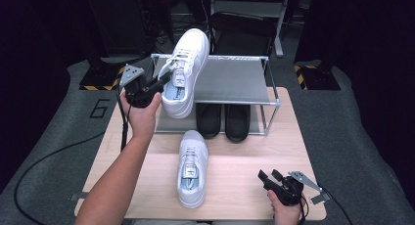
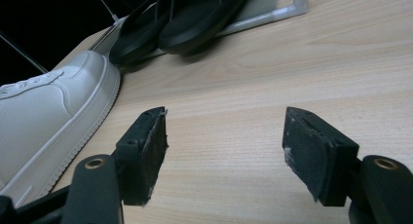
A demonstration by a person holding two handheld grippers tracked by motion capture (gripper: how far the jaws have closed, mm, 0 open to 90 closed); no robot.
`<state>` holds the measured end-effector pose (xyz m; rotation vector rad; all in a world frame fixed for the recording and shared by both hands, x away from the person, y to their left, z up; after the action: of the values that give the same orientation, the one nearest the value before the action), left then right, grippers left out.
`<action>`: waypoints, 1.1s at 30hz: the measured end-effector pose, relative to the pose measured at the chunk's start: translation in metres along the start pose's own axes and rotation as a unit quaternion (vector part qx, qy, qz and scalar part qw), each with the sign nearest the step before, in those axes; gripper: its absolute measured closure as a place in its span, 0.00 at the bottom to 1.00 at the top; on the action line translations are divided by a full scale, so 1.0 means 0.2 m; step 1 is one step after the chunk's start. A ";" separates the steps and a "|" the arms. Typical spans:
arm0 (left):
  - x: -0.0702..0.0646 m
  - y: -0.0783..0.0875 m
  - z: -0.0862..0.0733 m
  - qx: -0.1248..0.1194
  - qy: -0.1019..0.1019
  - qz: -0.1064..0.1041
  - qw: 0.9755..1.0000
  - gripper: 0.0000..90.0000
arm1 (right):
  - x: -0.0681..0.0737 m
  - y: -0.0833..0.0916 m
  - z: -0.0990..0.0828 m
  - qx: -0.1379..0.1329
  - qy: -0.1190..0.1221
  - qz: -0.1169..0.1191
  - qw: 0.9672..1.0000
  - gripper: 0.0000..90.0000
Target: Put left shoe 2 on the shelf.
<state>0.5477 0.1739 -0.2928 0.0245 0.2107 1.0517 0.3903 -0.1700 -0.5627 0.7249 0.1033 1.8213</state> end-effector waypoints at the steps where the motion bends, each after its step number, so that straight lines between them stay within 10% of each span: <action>1: 0.00 -0.01 0.01 -0.001 0.000 0.000 1.000 0.92 | 0.00 0.00 0.00 0.000 -0.004 -0.001 1.000 0.36; 33: 0.03 -0.38 0.05 0.017 0.018 0.041 0.999 0.92 | -0.03 0.04 -0.01 -0.008 -0.010 -0.009 1.000 0.36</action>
<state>0.6181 0.1424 -0.2931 0.0443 0.2614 1.1304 0.3841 -0.1779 -0.5633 0.7276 0.0817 1.7961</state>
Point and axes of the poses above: each handheld gripper's, and its own axes: y roughly backward along the jaws, z roughly out of its top, x roughly to its left, the point moved 10 cm from there along -y, roughly forward along the jaws, and after that the axes turned 1 degree about -z, right-handed, at the moved point
